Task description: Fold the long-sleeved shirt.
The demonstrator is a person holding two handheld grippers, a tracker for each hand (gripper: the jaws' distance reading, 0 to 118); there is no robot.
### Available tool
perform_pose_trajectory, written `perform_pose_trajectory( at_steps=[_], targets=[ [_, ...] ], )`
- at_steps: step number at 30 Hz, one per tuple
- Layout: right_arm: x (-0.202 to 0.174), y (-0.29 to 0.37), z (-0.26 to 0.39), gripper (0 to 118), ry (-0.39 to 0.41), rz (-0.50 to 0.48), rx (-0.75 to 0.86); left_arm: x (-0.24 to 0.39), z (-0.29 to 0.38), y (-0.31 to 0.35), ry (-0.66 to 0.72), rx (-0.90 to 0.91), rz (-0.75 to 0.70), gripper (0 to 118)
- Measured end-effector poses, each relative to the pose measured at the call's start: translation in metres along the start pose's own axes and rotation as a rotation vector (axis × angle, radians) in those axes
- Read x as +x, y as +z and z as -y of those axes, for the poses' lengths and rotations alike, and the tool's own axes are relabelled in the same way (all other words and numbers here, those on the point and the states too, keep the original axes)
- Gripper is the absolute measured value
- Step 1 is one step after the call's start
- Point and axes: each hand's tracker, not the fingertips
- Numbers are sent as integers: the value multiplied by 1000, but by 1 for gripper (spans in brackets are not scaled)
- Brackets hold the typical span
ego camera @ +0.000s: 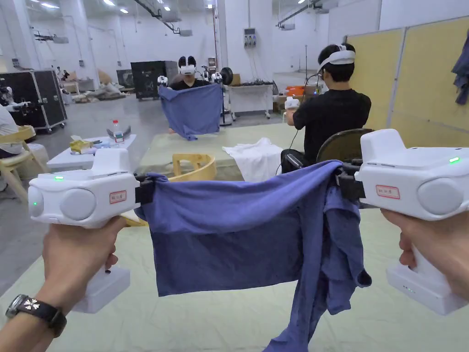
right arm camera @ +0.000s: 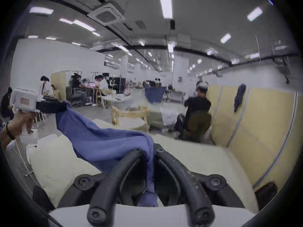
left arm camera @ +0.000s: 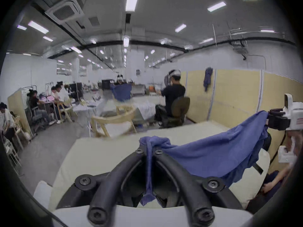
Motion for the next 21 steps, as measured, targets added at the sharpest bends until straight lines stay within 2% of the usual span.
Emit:
perform_pose_trajectory(
  at_steps=[2,12,15,21],
  targets=[
    [0,7,-36,9,7,8,56,-8,-28,13,-10,51,-44,5],
    [10,15,-179,9,24,43,183,-24,-152,56,42,204,-60,5],
    [18,13,-198,9,-16,55,209,-24,-172,56,37,221,-75,5],
    [26,-8,-212,9,-5,87,197,-28,-186,36,18,219,-85,5]
  ],
)
